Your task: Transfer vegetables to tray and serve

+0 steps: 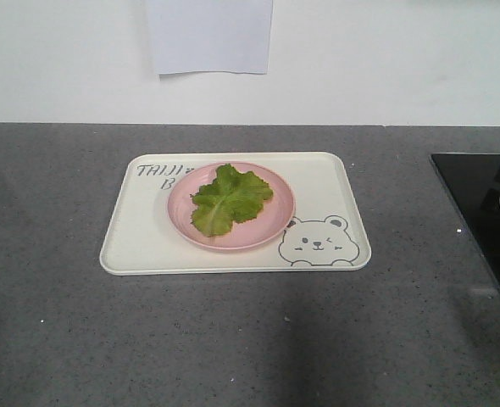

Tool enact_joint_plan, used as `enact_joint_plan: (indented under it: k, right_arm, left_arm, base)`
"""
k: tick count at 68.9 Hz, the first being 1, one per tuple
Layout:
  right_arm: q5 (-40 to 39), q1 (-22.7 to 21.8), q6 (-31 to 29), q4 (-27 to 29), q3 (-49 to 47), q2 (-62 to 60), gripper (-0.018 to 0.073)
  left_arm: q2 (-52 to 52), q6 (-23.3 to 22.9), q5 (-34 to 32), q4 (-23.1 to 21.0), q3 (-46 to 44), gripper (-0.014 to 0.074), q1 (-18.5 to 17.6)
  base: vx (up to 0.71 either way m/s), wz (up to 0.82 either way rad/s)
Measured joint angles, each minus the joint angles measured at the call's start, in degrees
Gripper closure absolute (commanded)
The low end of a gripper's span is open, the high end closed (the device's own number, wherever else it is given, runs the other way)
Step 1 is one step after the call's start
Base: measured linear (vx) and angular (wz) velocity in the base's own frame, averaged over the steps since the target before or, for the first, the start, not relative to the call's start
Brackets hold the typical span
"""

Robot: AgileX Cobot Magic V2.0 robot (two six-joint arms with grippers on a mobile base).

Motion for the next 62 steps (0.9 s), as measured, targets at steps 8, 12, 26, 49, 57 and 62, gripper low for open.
enact_joint_plan:
  k: [8, 12, 26, 49, 57, 62]
  right_arm:
    - [0.0, 0.0, 0.0, 0.0, 0.0, 0.0, 0.0568]
    - [0.0, 0.0, 0.0, 0.0, 0.0, 0.0, 0.0568]
    - [0.0, 0.0, 0.0, 0.0, 0.0, 0.0, 0.0568]
    - [0.0, 0.0, 0.0, 0.0, 0.0, 0.0, 0.0568]
    - [0.0, 0.0, 0.0, 0.0, 0.0, 0.0, 0.0568]
    - [0.0, 0.0, 0.0, 0.0, 0.0, 0.0, 0.0568]
  left_arm:
    - [0.0, 0.0, 0.0, 0.0, 0.0, 0.0604, 0.0]
    - [0.0, 0.0, 0.0, 0.0, 0.0, 0.0604, 0.0]
    - [0.0, 0.0, 0.0, 0.0, 0.0, 0.0604, 0.0]
    - [0.0, 0.0, 0.0, 0.0, 0.0, 0.0604, 0.0]
    - [0.0, 0.0, 0.0, 0.0, 0.0, 0.0604, 0.0]
    - [0.0, 0.0, 0.0, 0.0, 0.0, 0.0604, 0.0]
  base:
    - [0.0, 0.0]
    - [0.0, 0.0]
    - [0.0, 0.0]
    - [0.0, 0.0]
    - [0.0, 0.0]
    - [0.0, 0.0]
